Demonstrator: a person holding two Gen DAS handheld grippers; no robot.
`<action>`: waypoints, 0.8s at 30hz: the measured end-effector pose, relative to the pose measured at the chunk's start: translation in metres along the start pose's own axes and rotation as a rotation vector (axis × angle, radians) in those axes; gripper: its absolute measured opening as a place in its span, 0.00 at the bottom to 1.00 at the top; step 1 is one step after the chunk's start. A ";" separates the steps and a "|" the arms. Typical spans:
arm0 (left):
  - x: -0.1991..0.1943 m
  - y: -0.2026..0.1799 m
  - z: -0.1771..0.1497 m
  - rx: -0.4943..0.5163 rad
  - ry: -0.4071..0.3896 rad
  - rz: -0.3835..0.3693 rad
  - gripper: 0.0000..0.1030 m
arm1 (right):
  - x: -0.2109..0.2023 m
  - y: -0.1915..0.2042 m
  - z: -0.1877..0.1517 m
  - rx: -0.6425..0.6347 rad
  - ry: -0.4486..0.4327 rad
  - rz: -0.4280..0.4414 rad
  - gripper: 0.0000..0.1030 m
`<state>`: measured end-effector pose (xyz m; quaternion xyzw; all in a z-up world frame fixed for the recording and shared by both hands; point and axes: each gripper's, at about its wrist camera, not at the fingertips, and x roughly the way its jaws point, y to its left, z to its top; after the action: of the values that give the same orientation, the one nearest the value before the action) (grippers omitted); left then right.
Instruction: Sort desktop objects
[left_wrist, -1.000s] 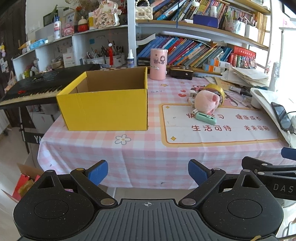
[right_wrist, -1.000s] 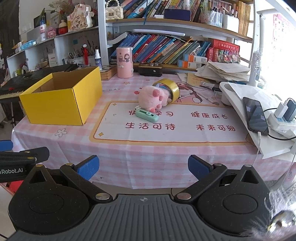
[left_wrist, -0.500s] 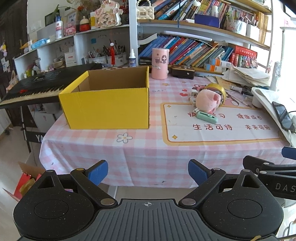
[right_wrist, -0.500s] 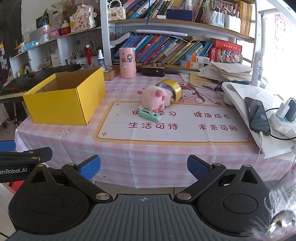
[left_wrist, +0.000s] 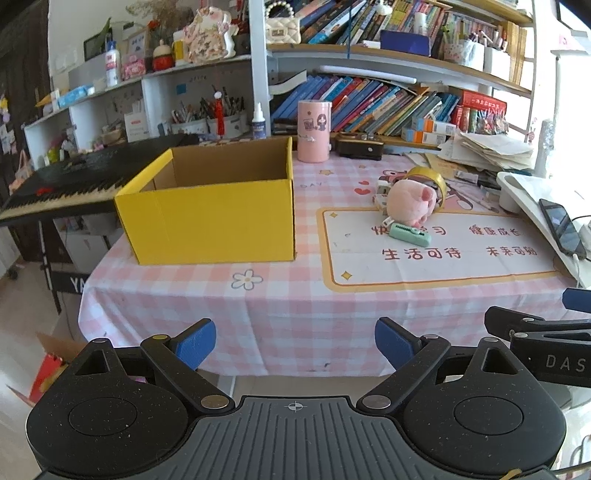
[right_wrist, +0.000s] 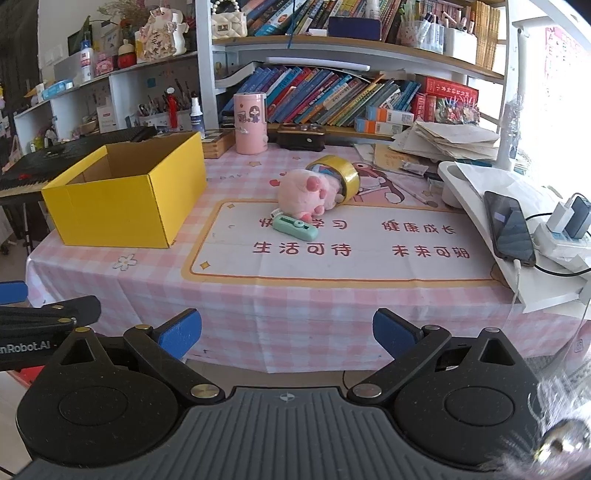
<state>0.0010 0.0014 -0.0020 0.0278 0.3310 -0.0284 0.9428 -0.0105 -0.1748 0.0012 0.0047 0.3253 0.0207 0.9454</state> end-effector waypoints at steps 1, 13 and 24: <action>0.000 -0.001 0.000 0.005 -0.002 -0.002 0.92 | 0.000 0.000 0.000 0.001 0.003 -0.007 0.98; 0.010 -0.009 0.002 0.011 0.010 -0.046 0.91 | 0.008 -0.010 0.001 0.017 0.036 -0.011 0.88; 0.032 -0.023 0.008 0.000 0.049 -0.051 0.91 | 0.030 -0.024 0.010 0.023 0.058 -0.006 0.85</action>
<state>0.0296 -0.0237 -0.0163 0.0199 0.3547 -0.0519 0.9333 0.0202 -0.1975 -0.0100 0.0138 0.3530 0.0143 0.9354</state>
